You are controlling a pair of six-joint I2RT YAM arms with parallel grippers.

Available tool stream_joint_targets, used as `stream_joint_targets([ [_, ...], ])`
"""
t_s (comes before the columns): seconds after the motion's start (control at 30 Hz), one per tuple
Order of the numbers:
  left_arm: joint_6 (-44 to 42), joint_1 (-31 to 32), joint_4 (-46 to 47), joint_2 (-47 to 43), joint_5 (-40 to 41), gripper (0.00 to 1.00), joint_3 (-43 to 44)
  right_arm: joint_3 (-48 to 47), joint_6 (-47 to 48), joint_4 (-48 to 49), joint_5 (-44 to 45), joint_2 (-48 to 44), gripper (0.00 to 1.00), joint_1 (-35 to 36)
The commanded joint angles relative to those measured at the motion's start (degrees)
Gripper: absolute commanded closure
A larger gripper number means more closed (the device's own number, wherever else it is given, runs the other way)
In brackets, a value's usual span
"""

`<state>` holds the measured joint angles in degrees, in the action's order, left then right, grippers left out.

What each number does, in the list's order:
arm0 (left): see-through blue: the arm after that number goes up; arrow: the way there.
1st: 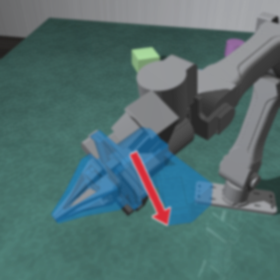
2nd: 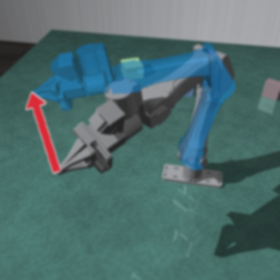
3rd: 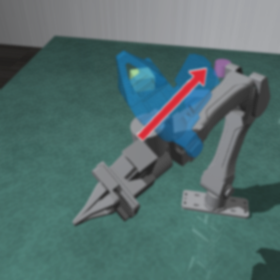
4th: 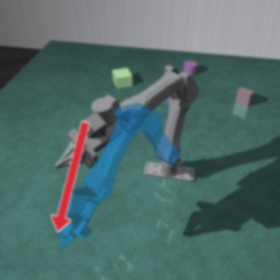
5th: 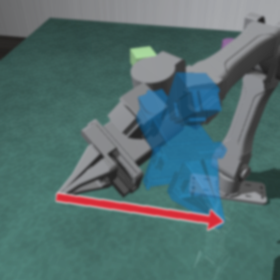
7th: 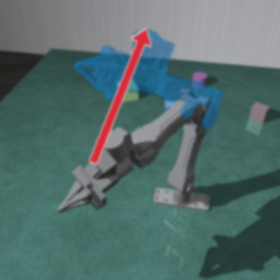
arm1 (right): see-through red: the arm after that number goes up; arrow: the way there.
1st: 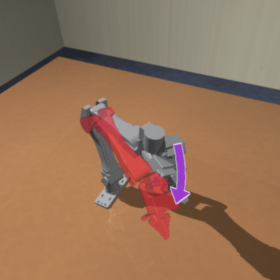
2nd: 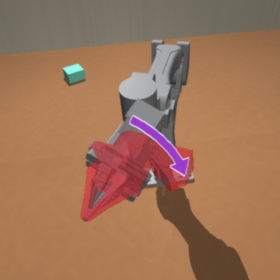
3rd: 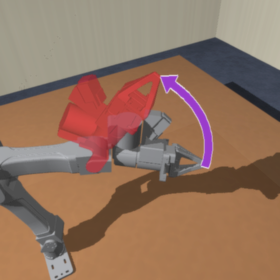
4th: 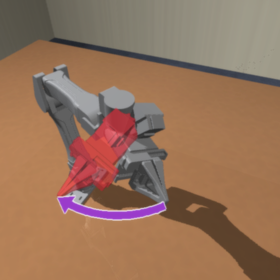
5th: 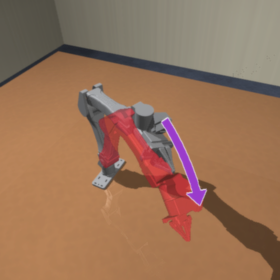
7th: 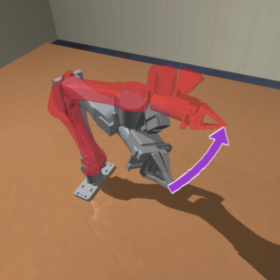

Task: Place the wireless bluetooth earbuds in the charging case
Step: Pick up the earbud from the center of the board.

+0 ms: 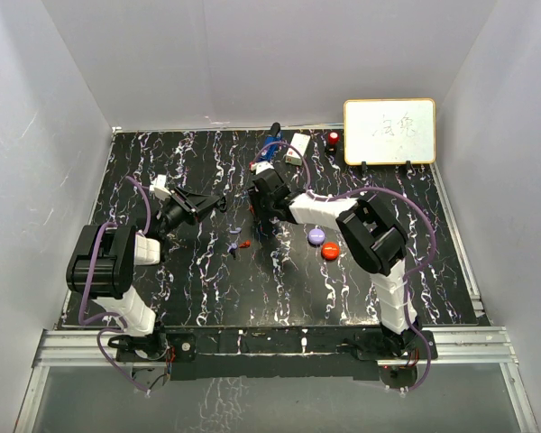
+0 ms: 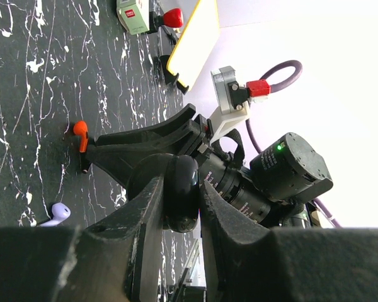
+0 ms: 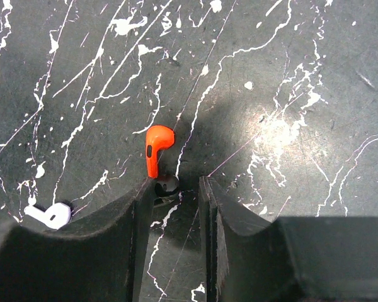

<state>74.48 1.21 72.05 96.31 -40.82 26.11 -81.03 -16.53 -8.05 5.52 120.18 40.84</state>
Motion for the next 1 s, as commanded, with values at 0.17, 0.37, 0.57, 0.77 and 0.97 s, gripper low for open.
stream_joint_targets([
  [0.17, 0.4, -0.6, 3.5, 0.1, -1.4, 1.0, -0.9, -1.7, 0.3, -3.4, 1.7, 2.8, 0.71, 1.5],
  [0.37, 0.4, -0.9, 3.6, 0.0, -1.5, 1.0, -1.1, -2.0, 0.3, -4.4, 2.7, 2.9, 0.77, 1.8],
  [0.57, 0.5, -0.9, 3.5, 0.4, -1.7, 1.0, -0.8, -1.8, 0.2, -4.6, 3.6, 2.3, 0.92, 1.9],
  [0.77, 1.3, -0.8, 3.0, 0.8, -2.8, 1.0, 0.4, 1.0, 1.5, 0.4, 4.3, -2.2, 1.0, 1.8],
  [0.97, 2.6, -0.8, 0.0, 1.5, -4.9, 1.0, 3.4, 8.7, 5.2, 12.4, 5.4, -10.5, 1.0, 1.6],
])
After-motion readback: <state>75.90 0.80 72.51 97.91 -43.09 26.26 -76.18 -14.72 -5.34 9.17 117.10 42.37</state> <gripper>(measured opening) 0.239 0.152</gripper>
